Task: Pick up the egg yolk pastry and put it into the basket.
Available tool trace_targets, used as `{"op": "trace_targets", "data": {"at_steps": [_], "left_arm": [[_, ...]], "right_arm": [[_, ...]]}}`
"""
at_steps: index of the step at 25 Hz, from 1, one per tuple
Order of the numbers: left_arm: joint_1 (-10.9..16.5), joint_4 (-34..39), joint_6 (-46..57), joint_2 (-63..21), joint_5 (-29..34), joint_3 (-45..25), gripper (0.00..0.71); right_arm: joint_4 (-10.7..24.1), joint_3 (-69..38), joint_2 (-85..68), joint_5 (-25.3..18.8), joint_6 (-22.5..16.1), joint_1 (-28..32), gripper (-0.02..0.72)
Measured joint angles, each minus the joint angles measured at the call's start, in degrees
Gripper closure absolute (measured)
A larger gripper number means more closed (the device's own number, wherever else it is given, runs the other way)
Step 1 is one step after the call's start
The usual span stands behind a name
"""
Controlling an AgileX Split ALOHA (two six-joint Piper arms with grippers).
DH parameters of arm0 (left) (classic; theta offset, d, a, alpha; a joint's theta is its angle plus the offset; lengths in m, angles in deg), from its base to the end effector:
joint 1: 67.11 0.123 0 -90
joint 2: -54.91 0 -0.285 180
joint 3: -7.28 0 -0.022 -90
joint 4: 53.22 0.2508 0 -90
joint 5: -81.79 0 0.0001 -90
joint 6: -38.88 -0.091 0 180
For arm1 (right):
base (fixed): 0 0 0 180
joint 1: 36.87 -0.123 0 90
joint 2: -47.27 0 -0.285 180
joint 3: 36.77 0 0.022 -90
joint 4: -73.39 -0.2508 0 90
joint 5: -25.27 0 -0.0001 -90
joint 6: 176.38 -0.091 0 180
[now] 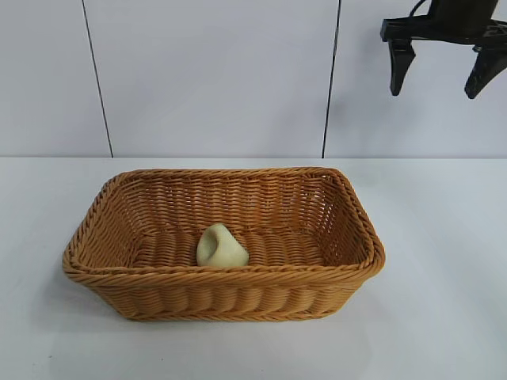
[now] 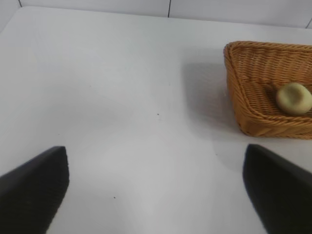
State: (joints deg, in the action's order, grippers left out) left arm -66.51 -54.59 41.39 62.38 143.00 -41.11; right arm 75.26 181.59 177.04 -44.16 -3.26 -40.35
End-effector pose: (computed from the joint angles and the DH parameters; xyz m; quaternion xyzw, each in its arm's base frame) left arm -0.0064 -0.0020 0.2775 -0.0226 0.8526 -0.0206 0.5217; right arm 0.4627 0.0253 0.2719 0.0261 0.9856 -0.0009 0.1672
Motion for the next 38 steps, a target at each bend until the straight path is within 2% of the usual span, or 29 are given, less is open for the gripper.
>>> {"op": "trace_targets", "data": {"at_steps": [5, 9, 16, 22, 27, 29, 34, 38], "left_arm": [[0.00, 0.00, 0.00, 0.00, 0.00, 0.00, 0.015], [0.00, 0.00, 0.00, 0.00, 0.00, 0.00, 0.015], [0.00, 0.00, 0.00, 0.00, 0.00, 0.00, 0.015], [0.00, 0.00, 0.00, 0.00, 0.00, 0.00, 0.015], [0.00, 0.00, 0.00, 0.00, 0.00, 0.00, 0.015], [0.00, 0.00, 0.00, 0.00, 0.00, 0.00, 0.015], [0.00, 0.00, 0.00, 0.00, 0.00, 0.00, 0.015], [0.00, 0.00, 0.00, 0.00, 0.00, 0.00, 0.015]], "right_arm": [[-0.99, -0.23, -0.07, 0.00, 0.21, 0.10, 0.008], [-1.04, -5.67, -2.67, 0.04, 0.77, 0.10, 0.008], [-1.17, -28.30, -17.64, 0.10, 1.70, 0.10, 0.008], [-1.49, -51.46, -37.33, -0.01, 2.39, -0.31, 0.008], [-1.49, -66.68, -54.94, -0.03, 2.81, -0.38, 0.008], [-1.49, -72.28, -62.36, 1.17, 3.05, -0.38, 0.008], [-1.87, -82.75, -79.74, 7.75, 4.23, -0.38, 0.008], [-1.87, -86.97, -93.19, 9.41, 4.70, -0.38, 0.008]]}}
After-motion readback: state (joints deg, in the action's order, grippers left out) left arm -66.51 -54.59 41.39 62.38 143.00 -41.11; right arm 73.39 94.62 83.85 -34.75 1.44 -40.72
